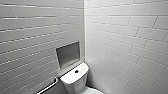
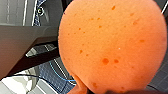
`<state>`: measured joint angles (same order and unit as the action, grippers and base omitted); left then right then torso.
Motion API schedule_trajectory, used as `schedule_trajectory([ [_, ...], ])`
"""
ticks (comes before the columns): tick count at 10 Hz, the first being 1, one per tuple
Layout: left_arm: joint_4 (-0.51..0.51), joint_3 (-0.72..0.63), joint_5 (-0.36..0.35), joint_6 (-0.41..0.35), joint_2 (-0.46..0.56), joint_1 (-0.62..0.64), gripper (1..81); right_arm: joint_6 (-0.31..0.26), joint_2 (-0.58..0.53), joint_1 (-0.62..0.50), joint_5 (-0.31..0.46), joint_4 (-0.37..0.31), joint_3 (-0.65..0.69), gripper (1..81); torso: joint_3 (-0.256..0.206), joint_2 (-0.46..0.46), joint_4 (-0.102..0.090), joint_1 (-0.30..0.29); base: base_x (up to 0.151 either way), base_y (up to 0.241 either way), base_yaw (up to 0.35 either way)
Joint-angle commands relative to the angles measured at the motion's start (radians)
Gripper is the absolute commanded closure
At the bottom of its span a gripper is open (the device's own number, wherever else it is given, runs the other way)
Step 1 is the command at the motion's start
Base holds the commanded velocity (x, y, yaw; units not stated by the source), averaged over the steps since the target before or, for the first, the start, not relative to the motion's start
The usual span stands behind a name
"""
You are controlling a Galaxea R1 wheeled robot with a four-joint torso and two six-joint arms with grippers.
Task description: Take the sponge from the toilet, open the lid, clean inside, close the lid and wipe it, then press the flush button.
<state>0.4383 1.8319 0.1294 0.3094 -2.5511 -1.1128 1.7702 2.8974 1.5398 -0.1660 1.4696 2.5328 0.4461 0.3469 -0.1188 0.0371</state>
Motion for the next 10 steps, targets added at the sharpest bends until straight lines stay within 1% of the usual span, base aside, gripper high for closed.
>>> schedule_trajectory([
  [1, -0.053, -0.183, 0.124, -0.001, 0.086, 0.266, 1.0, -0.002, -0.015, -0.029, -0.009, 0.006, -0.010, 81.1, 0.056, 0.000, 0.000, 0.000, 0.000, 0.000, 0.000],
  [2, -0.108, -0.201, 0.150, -0.001, 0.087, 0.323, 1.0, -0.001, -0.019, -0.029, -0.023, 0.006, -0.008, 81.1, 0.074, 0.000, 0.000, 0.000, 0.000, 0.000, 0.000],
  [4, -0.182, -0.236, 0.193, -0.001, 0.089, 0.434, 1.0, 0.000, -0.024, -0.029, -0.026, 0.005, -0.008, 81.1, 0.116, 0.000, 0.000, 0.000, 0.000, 0.000, 0.000],
  [6, -0.274, -0.269, 0.225, -0.001, 0.093, 0.553, 1.0, -0.002, -0.024, -0.031, -0.026, 0.005, -0.008, 81.1, 0.147, -0.001, 0.000, 0.001, 0.000, 0.000, 0.000],
  [7, -0.331, -0.278, 0.243, -0.001, 0.092, 0.618, 1.0, -0.002, -0.024, -0.032, -0.026, 0.005, -0.008, 81.1, 0.123, -0.001, 0.000, 0.001, 0.000, 0.000, 0.000],
  [8, -0.378, -0.281, 0.245, -0.001, 0.093, 0.673, 1.0, -0.002, -0.025, -0.032, -0.026, 0.006, -0.008, 81.1, 0.134, -0.002, 0.000, 0.001, 0.000, 0.000, 0.000],
  [10, -0.461, -0.280, 0.277, -0.001, 0.090, 0.782, 1.0, -0.002, -0.025, -0.034, -0.026, 0.006, -0.013, 81.1, 0.138, -0.002, 0.000, 0.002, 0.000, 0.000, 0.000],
])
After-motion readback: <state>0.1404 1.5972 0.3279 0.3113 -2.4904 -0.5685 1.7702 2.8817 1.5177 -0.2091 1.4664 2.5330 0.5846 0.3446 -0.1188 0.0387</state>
